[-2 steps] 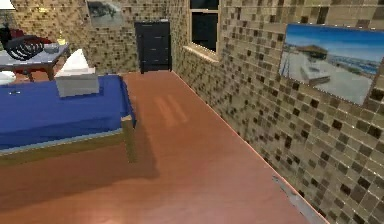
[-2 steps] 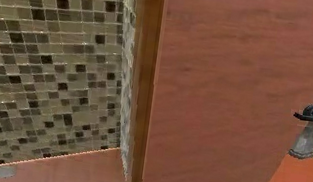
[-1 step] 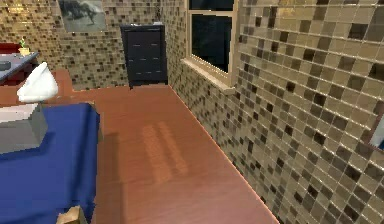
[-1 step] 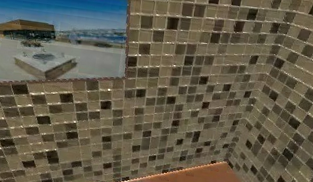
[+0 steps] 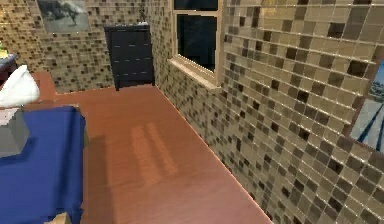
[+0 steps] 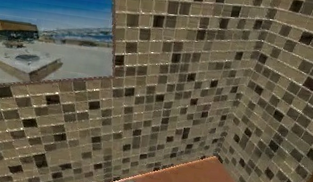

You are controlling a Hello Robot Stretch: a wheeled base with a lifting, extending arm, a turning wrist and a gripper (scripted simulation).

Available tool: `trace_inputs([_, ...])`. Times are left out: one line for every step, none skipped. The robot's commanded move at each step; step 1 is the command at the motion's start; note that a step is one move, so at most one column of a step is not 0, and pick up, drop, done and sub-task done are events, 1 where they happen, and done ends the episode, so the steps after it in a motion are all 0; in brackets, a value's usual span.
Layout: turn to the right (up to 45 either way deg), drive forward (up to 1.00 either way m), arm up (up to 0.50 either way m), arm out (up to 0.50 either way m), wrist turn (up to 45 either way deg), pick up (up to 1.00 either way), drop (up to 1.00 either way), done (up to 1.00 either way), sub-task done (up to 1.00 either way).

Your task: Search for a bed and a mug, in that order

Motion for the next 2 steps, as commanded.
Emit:
trace_inputs([0.0, 0.55, 0.00, 0.00, 0.0, 0.00, 0.00, 0.00, 0.00])
trace_inputs([-24.0, 0.00, 0.00, 0.00, 0.0, 0.00, 0.00, 0.00, 0.00])
